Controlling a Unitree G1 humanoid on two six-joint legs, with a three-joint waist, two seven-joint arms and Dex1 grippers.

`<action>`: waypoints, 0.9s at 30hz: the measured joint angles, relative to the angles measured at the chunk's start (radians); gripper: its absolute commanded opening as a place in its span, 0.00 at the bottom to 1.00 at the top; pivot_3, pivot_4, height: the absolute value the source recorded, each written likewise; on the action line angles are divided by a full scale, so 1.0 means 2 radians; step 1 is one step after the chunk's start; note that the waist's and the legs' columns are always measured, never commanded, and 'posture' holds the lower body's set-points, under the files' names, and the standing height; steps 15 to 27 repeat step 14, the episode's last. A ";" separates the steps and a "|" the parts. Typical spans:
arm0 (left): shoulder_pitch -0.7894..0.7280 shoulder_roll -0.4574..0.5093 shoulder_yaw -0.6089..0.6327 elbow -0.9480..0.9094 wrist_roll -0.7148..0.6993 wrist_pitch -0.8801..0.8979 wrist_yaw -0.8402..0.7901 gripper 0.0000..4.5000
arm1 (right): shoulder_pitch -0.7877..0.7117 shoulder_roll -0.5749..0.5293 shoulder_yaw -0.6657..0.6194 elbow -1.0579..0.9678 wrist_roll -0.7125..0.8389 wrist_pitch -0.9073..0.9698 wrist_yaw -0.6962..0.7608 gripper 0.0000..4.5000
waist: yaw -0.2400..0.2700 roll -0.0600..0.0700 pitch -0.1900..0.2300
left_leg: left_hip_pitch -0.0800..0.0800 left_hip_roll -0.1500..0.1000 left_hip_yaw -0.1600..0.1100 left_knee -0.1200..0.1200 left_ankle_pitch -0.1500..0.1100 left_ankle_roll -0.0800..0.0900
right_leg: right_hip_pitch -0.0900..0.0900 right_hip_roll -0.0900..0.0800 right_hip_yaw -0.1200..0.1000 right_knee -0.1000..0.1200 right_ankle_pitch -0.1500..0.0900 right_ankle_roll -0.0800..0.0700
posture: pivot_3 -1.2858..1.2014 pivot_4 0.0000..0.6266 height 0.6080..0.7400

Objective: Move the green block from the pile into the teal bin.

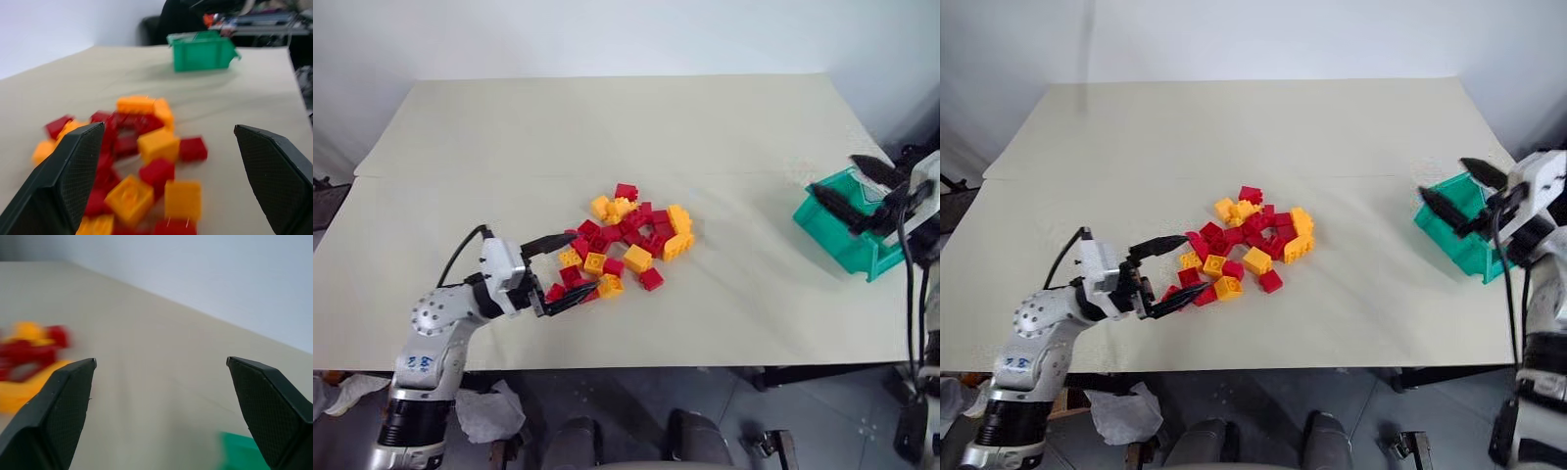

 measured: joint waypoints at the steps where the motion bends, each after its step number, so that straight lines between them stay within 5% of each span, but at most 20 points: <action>1: 0.006 0.005 0.010 0.005 0.000 -0.006 -0.002 1.00 | 0.023 0.000 0.010 -0.028 0.009 0.006 0.020 0.99 | 0.002 0.000 0.000 | 0.000 0.000 0.000 0.000 0.000 0.000 | 0.000 0.000 0.000 0.000 0.000 0.000 | 0.52 0.24 1.00; 12: 0.076 0.028 0.048 0.040 0.047 -0.052 0.017 1.00 | 0.197 0.041 0.051 -0.122 0.013 -0.050 0.086 0.99 | 0.009 0.000 0.000 | 0.001 0.000 0.000 0.000 0.000 0.000 | 0.000 0.000 0.000 0.000 0.000 0.000 | 0.52 0.24 1.00; 27: 0.080 0.028 0.048 0.043 0.051 -0.058 0.022 1.00 | 0.208 0.053 0.047 -0.122 0.011 -0.071 0.079 0.99 | 0.008 0.000 0.000 | 0.001 0.000 0.000 0.000 0.000 0.000 | 0.000 0.000 0.000 0.000 0.000 0.000 | 0.52 0.24 1.00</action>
